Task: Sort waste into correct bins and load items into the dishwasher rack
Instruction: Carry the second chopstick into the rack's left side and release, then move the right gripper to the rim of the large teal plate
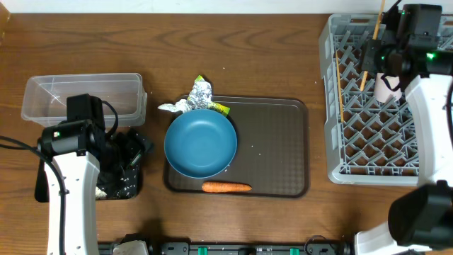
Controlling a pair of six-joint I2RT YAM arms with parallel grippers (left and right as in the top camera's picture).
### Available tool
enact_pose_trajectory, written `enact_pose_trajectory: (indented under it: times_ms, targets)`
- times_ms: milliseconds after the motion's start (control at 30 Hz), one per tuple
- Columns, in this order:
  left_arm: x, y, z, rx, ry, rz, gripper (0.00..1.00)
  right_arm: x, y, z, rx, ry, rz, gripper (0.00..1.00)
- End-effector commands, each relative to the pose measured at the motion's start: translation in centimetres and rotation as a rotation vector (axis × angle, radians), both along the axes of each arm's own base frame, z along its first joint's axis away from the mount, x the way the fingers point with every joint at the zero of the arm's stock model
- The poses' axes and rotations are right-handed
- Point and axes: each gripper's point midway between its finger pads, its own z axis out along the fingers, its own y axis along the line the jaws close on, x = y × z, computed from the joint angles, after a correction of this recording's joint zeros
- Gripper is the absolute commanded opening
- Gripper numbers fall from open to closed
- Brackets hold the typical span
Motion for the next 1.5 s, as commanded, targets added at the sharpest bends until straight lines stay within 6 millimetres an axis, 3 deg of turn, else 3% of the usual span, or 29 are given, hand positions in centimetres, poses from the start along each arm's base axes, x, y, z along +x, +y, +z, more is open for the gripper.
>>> enact_pose_trajectory:
  times_ms: [0,233,333,533,733,867,1000,1133,1200,1267,1467]
  targets:
    - [0.1,0.3,0.3,0.012,-0.008,0.0,1.0,1.0,-0.5,-2.0,-0.01,0.038,0.01,0.01]
    - [0.1,0.3,0.3,0.012,-0.008,0.0,1.0,1.2,0.1,-5.1,0.019,0.113,0.029,0.05]
    - [0.1,0.3,0.3,0.012,-0.008,0.0,1.0,1.2,0.8,-5.2,0.038,0.116,0.047,0.08]
    - [0.1,0.3,0.3,0.012,-0.008,-0.001,1.0,0.7,1.7,-5.5,0.039,0.143,0.065,0.27]
    - [0.1,0.3,0.3,0.012,-0.008,-0.001,1.0,0.0,2.0,-5.7,0.043,0.171,0.071,0.34]
    - [0.1,0.3,0.3,0.012,-0.008,0.0,1.0,-1.1,2.8,-4.8,0.076,0.181,0.09,0.35]
    - [0.1,0.3,0.3,0.012,-0.008,0.0,1.0,-2.5,5.0,-1.3,0.177,0.14,0.16,0.43]
    - [0.1,0.3,0.3,0.012,-0.008,0.0,1.0,-4.9,8.4,3.1,0.33,0.077,0.276,0.56]
    - [0.1,0.3,0.3,0.012,-0.008,0.0,1.0,-6.1,9.9,4.4,0.379,0.069,0.325,0.74]
    - [0.1,0.3,0.3,0.012,-0.008,0.0,1.0,-7.5,11.4,4.9,0.407,0.091,0.364,0.82]
    - [0.1,0.3,0.3,0.012,-0.008,0.0,1.0,-11.2,16.8,3.4,0.416,0.231,0.488,0.86]
